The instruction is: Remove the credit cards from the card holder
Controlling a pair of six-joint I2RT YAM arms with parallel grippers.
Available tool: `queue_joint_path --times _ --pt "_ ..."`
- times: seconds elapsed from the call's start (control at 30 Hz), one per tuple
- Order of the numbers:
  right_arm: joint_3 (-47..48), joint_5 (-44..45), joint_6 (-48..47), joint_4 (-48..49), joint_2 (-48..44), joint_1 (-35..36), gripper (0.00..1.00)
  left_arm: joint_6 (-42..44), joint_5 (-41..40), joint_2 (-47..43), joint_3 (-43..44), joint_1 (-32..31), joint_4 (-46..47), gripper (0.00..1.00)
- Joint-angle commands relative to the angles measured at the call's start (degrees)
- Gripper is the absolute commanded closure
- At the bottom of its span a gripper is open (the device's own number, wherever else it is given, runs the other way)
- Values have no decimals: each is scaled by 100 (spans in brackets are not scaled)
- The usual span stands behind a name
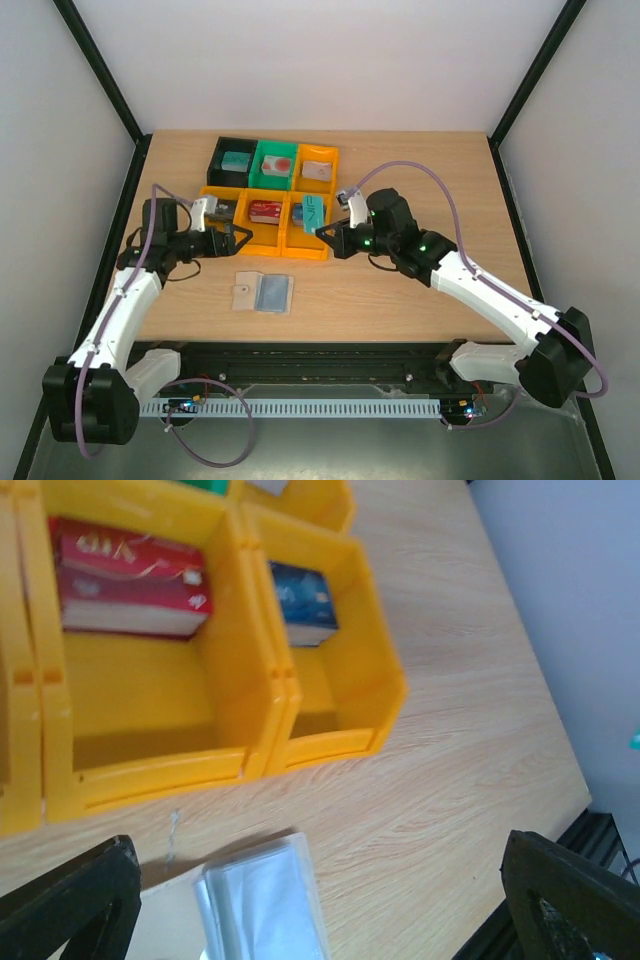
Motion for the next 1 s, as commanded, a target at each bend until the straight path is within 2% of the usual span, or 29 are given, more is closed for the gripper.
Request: queue_joint_path --times 0.0,0.17,0.33,0.43,0.63,0.77,0.97 --pt "151 -25 -106 -171 -239 1 99 600 399 -116 528 33 -715 1" --pt "199 75 -64 -305 -353 -1 98 830 473 -115 1025 33 -1014 1" --pt "231 118 -84 -320 -492 2 98 1554 2 49 2186 24 -1615 1" --pt "323 169 -138 -421 -506 7 98 1575 -215 204 2730 24 -1840 1" --pt "458 101 -247 -548 -524 5 98 1617 -19 266 3217 24 -1897 1" --pt "595 -197 -239 -491 -513 0 98 1705 -180 264 3319 8 -1939 1" --pt "656 -170 -225 -506 -654 3 98 611 280 58 2541 -21 -1526 1"
